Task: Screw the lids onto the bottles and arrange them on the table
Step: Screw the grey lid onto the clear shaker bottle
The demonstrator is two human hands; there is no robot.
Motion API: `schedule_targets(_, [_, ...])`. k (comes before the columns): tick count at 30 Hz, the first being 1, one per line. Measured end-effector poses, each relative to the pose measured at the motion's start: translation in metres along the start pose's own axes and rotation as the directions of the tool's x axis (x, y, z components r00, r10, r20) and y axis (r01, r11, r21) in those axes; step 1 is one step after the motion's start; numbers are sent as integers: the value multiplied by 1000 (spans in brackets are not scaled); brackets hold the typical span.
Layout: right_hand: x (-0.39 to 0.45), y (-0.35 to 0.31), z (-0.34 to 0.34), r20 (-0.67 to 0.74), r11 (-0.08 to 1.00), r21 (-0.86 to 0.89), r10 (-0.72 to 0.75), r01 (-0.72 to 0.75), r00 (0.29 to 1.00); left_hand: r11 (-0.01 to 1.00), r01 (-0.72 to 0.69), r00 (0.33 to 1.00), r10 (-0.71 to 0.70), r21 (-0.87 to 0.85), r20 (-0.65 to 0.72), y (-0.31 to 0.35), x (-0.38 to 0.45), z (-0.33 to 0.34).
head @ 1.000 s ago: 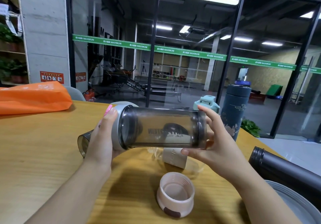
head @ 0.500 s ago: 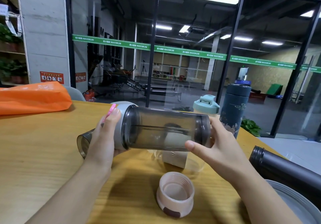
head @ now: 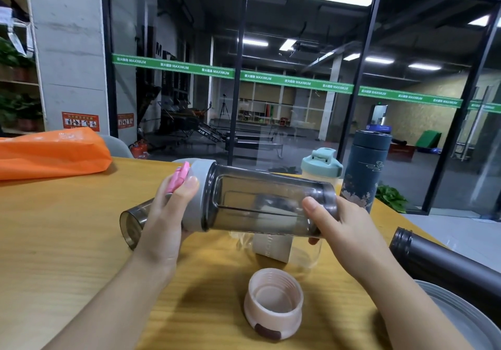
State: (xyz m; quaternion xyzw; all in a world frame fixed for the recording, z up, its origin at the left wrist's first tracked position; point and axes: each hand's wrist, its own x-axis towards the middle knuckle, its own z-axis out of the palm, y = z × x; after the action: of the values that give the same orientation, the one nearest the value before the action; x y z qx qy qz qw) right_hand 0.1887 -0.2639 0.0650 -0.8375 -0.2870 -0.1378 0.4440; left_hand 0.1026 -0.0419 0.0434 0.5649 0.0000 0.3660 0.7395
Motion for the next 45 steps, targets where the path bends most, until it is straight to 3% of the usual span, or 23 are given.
schedule_targets(4, [-1,0,2,-13,999,39,-25,25,1000,1000,15,1000,-15,6,-14,1,1,1])
schedule_targets(14, [-7,-11,2,97,979,116,-181,169,979,991,104,968,-120,-83,-219,-1,6,3])
schedule_targets(21, [-6,-9,0,42,968,92,-239,235,970,971,218,967,-228,-101,-111,3,3,6])
schedule_targets(27, [-6,-6,0,40,952,119,-288,282,957,966,200,974,-214,-161,-74,5,4,4])
schedule_targets(39, [-3,0,3,58,994,60,-97,94,994,991,120,992,-122,-57,-43,4,1,4])
schedule_targets(45, [0,4,8,38,978,208,-29,21,999,1000,18,999,-18,-11,-27,5,0,6])
